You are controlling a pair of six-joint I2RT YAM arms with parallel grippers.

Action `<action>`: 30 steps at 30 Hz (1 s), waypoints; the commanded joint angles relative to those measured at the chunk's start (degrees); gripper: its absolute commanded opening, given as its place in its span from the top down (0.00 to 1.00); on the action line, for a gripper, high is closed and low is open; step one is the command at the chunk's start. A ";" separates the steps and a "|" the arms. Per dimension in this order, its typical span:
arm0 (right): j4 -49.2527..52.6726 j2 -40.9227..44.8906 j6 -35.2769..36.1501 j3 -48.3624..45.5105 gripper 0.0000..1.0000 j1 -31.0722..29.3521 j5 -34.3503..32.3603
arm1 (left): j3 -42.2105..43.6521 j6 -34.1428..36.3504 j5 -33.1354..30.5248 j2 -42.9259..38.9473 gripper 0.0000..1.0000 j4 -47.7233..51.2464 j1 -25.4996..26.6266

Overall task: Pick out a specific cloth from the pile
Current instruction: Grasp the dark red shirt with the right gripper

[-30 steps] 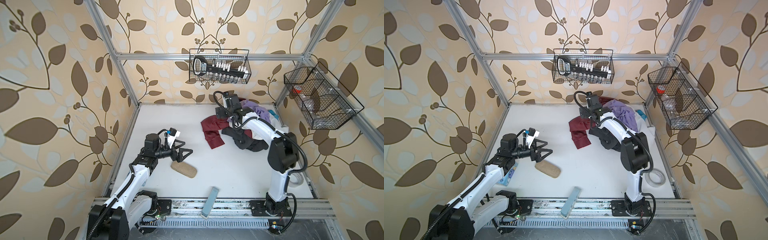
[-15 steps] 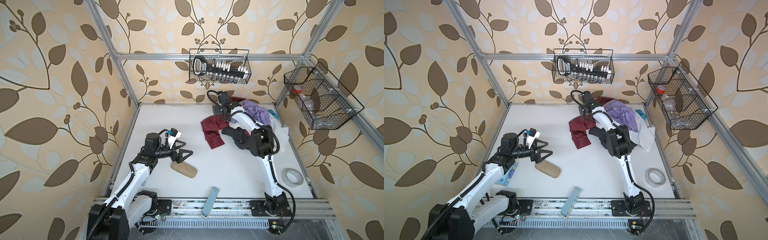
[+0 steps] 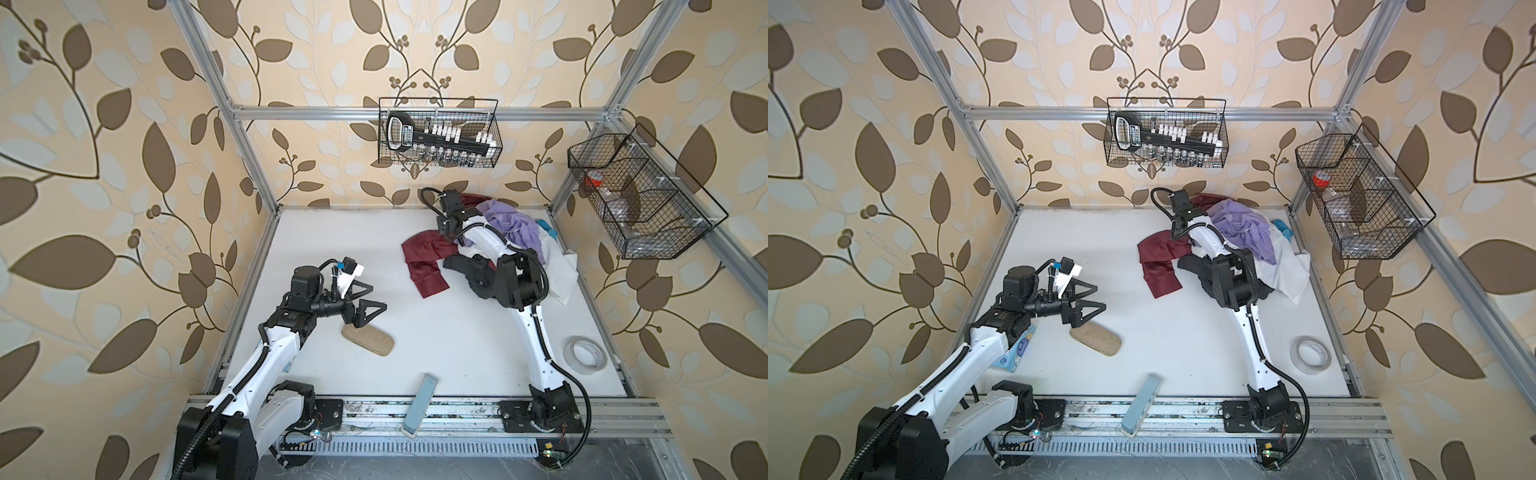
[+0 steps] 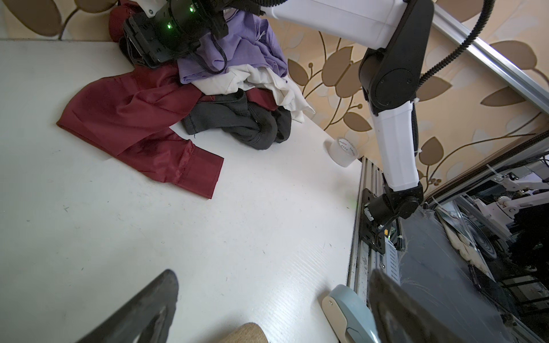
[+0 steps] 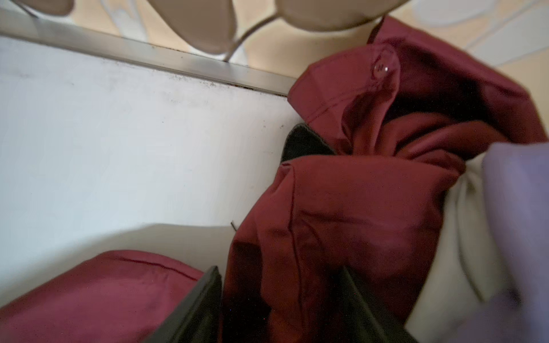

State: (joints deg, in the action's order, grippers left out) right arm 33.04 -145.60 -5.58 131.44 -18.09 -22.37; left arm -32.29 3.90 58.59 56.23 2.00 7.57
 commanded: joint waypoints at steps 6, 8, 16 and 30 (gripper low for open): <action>-2.35 0.22 0.75 0.54 0.87 -0.02 -4.49 | -2.33 1.29 2.14 0.38 0.01 0.11 0.42; -3.09 1.84 0.66 -1.11 1.00 -0.02 -4.61 | -2.33 1.33 2.14 0.33 0.01 0.20 0.42; -6.32 11.55 1.51 -10.76 1.00 -0.55 -5.50 | -2.33 1.46 2.21 0.02 0.01 0.37 0.42; -9.30 31.63 2.70 -25.96 1.00 -0.47 0.82 | -1.98 1.55 2.50 -1.25 0.01 0.37 0.86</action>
State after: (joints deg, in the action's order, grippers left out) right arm 25.19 -117.43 -3.73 107.26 -18.24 -24.36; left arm -32.29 4.34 58.59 56.42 2.83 7.81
